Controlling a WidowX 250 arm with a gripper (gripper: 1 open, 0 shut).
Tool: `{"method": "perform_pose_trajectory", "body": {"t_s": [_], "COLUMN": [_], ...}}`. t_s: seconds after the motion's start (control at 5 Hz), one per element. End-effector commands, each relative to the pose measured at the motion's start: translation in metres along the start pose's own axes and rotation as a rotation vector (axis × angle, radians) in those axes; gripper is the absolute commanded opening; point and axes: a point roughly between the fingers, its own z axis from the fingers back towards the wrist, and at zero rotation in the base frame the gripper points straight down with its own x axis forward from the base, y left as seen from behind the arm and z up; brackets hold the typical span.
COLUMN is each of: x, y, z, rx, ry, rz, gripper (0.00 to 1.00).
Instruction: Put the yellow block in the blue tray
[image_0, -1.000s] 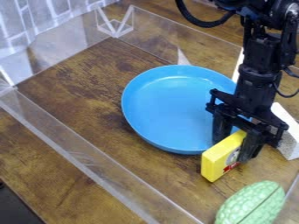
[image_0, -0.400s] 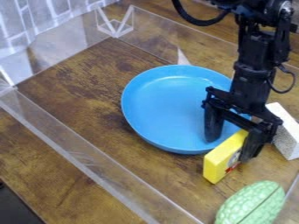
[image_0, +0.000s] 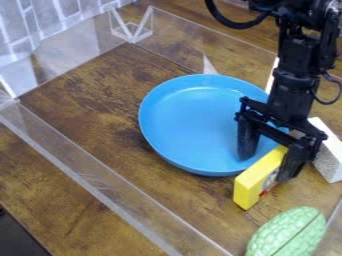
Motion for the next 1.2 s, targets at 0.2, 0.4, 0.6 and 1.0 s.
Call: {"method": "perform_pose_trajectory", "body": {"t_s": [0.2, 0.4, 0.6, 1.0], "x": [0.000, -0.001, -0.002, -0.004], "y": [-0.006, -0.009, -0.011, -0.016], "z": [-0.004, -0.005, -0.006, -0.008], "rx": [0.003, 0.001, -0.001, -0.007], "ry": [0.029, 0.046, 0.063, 0.094], "rz": [-0.023, -0.027, -0.032, -0.039], "gripper": [1.00, 1.00, 1.00, 1.00]}}
